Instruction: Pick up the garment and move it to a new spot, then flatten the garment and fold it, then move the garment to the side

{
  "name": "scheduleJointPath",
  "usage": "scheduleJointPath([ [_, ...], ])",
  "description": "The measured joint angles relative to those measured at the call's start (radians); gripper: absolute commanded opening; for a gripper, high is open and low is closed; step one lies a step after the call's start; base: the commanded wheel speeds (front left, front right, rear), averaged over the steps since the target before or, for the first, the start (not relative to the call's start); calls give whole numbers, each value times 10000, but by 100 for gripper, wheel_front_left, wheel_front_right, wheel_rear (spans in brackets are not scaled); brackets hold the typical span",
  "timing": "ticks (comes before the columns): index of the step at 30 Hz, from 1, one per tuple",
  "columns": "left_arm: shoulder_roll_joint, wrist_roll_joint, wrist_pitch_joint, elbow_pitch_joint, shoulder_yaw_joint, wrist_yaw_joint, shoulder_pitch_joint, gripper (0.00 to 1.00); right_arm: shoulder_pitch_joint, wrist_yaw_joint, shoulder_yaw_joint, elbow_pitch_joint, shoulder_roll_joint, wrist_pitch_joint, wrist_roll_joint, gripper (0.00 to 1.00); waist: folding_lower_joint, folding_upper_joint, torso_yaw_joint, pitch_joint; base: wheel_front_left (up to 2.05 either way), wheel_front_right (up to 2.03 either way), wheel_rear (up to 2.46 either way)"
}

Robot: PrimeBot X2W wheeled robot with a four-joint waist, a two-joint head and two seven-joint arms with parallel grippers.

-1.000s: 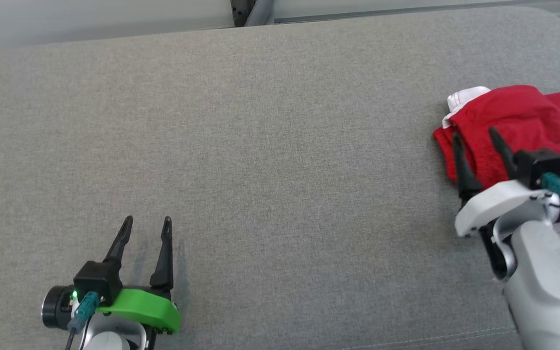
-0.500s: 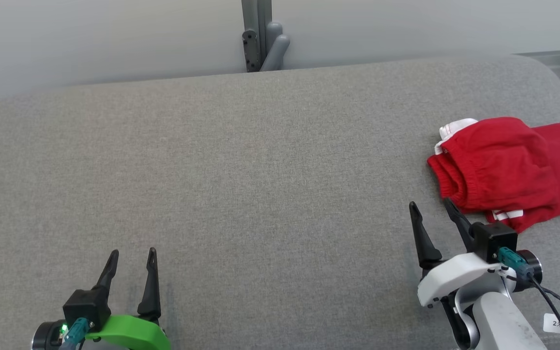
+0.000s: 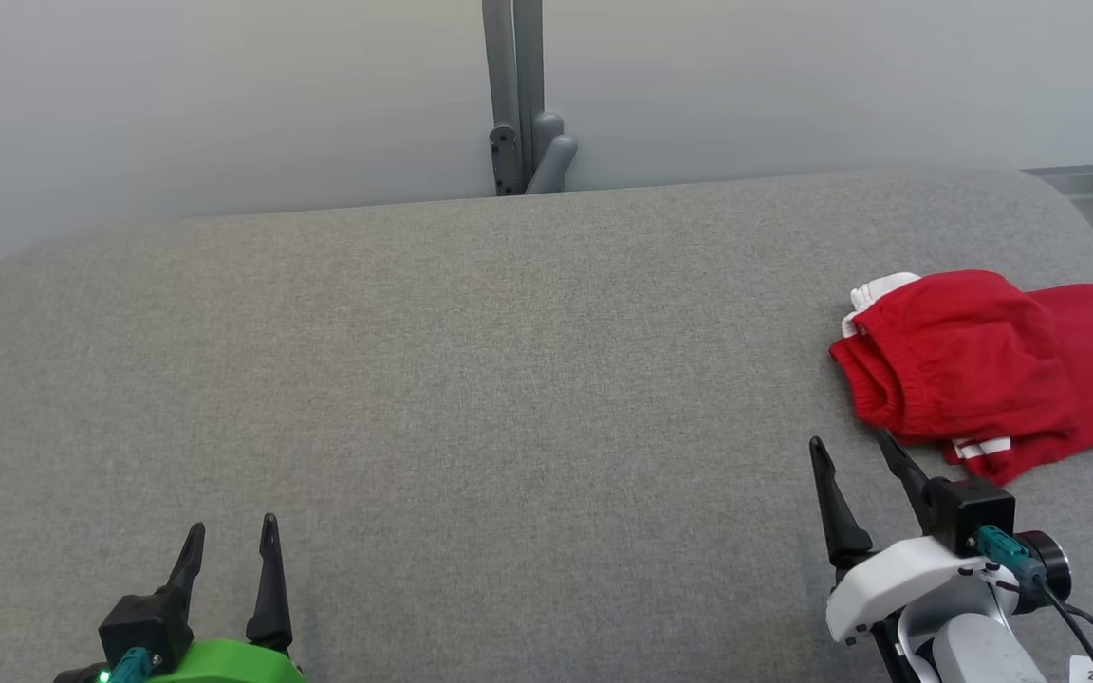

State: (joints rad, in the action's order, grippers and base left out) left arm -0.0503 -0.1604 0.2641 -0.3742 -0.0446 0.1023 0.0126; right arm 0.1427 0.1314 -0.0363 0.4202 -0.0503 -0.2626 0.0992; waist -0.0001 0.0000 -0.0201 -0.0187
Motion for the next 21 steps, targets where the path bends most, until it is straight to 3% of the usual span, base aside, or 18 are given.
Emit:
scheduleJointPath([
  [21, 12, -59, -2, -46, 105, -52, -186, 100, -278, -6, -132, 105, -4, 0, -31, 100, 0, 0, 233, -142, 0, 0, 0],
])
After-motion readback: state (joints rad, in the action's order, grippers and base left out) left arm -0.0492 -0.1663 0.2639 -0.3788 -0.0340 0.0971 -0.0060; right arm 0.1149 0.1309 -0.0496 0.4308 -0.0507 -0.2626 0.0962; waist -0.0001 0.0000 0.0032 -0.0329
